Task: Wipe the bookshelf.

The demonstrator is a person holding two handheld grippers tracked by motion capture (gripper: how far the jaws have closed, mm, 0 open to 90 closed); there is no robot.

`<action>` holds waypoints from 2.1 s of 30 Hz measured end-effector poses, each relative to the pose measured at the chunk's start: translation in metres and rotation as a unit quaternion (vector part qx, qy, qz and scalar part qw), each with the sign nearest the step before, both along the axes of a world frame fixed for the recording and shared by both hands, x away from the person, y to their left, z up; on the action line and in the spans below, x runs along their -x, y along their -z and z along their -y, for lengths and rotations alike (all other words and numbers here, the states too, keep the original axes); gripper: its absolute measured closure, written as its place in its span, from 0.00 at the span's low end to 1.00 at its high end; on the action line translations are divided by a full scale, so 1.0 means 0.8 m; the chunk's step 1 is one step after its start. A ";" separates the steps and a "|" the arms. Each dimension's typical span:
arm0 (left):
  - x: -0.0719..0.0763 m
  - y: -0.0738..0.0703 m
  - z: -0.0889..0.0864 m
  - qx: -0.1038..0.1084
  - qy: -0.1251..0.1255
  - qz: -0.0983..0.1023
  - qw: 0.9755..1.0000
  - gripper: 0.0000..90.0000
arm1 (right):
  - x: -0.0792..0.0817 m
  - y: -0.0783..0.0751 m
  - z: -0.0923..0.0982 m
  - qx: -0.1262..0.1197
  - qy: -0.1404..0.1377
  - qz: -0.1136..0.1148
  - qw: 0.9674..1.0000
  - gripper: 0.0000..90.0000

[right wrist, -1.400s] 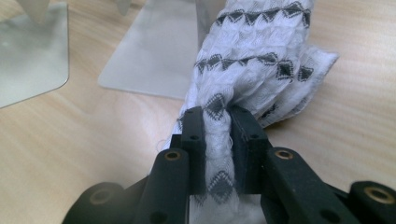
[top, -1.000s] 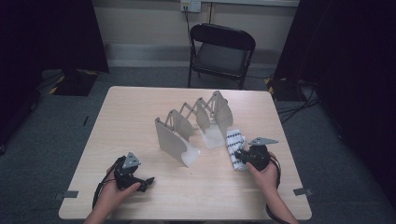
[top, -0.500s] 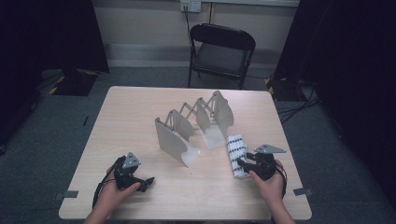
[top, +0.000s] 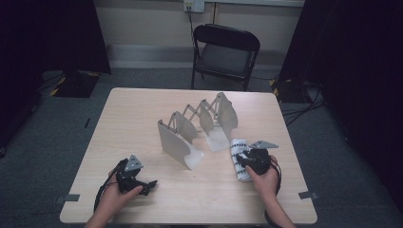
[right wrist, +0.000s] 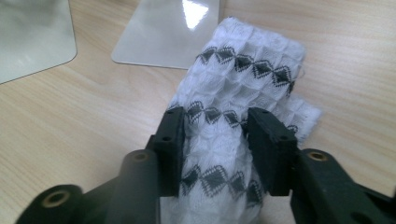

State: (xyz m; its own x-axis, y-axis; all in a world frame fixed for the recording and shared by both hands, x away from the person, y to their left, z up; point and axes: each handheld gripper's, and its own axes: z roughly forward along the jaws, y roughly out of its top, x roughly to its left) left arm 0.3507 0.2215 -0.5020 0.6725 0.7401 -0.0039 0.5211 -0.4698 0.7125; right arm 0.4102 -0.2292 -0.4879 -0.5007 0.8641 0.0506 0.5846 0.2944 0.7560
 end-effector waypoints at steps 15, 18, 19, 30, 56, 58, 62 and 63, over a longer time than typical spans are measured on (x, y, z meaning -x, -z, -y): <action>0.000 0.000 0.000 -0.001 0.001 0.000 1.000 0.00 | 0.018 -0.004 -0.048 -0.008 -0.091 0.000 0.996 0.82; 0.000 0.000 -0.001 -0.003 0.002 0.000 1.000 0.00 | 0.005 -0.005 -0.062 0.001 -0.096 0.002 0.995 0.82; 0.000 0.000 0.000 -0.002 0.001 0.000 1.000 0.00 | -0.001 -0.005 -0.066 0.002 -0.095 0.003 0.995 0.82; 0.000 0.000 0.000 -0.001 0.002 0.000 1.000 0.00 | -0.055 -0.008 -0.075 -0.012 -0.041 0.026 0.999 0.61; 0.000 0.000 0.000 -0.001 0.001 0.000 1.000 0.00 | -0.039 -0.003 -0.083 0.040 -0.014 0.017 0.999 0.78; 0.000 0.000 0.000 -0.002 0.002 -0.001 1.000 0.00 | -0.047 0.001 -0.085 0.028 -0.008 0.021 0.999 0.76; -0.002 0.000 0.001 0.002 0.005 -0.001 1.000 0.00 | -0.047 -0.002 -0.084 0.028 0.007 0.030 0.999 0.65; -0.002 0.000 0.001 0.002 0.005 0.000 1.000 0.00 | -0.042 -0.005 -0.083 0.015 0.012 0.032 0.999 0.64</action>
State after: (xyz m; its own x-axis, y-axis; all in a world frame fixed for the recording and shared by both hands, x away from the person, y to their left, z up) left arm 0.3523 0.2210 -0.5021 0.6801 0.7331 -0.0074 0.5169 -0.4723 0.7140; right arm 0.4442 -0.1627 -0.4838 -0.4806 0.8769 -0.0072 0.5422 0.3036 0.7834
